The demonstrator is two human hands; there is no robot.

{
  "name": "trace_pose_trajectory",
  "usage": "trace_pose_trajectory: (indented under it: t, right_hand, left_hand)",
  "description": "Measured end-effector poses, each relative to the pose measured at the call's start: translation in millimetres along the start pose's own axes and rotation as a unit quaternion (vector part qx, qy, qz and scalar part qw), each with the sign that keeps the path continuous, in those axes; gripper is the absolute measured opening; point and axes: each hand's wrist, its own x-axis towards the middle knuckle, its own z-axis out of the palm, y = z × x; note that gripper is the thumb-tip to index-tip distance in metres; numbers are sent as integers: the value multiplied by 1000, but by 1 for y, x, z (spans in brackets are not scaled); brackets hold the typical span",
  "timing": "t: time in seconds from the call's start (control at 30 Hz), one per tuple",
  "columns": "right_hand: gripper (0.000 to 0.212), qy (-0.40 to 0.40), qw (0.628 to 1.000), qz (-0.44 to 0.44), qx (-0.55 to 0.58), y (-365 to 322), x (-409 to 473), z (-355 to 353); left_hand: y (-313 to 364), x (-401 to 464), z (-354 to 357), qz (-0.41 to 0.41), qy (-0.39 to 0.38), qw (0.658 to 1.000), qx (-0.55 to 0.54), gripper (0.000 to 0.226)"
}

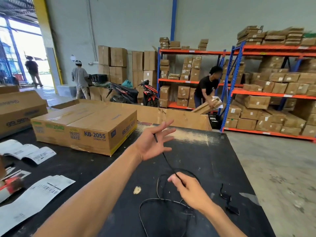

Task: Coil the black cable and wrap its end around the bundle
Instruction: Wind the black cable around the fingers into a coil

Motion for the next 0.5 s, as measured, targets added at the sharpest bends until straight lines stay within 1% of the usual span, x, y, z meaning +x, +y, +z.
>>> trace_pose_trajectory:
  t: [0.1, 0.2, 0.3, 0.4, 0.47, 0.5]
  right_hand:
    - [40, -5, 1000, 22, 19, 0, -6, -5]
    - [35, 4, 999, 8, 44, -8, -10, -15]
    - [27, 42, 992, -16, 119, -29, -4, -34]
    - [22, 107, 965, -22, 239, -57, 9, -65]
    - [22, 121, 934, -15, 336, -72, 20, -86]
    - [22, 117, 923, -15, 367, -78, 26, -93]
  left_hand:
    - [15, 0, -14, -4, 21, 999, 43, 65]
    - [23, -5, -29, -28, 23, 996, 84, 63]
    - [20, -12, -40, -69, 39, 992, 95, 58]
    - [8, -18, -44, -109, 54, 989, 85, 49]
    - [-1, -19, -46, -132, 40, 988, 75, 46]
    - [-5, -20, -45, -143, 23, 987, 66, 43]
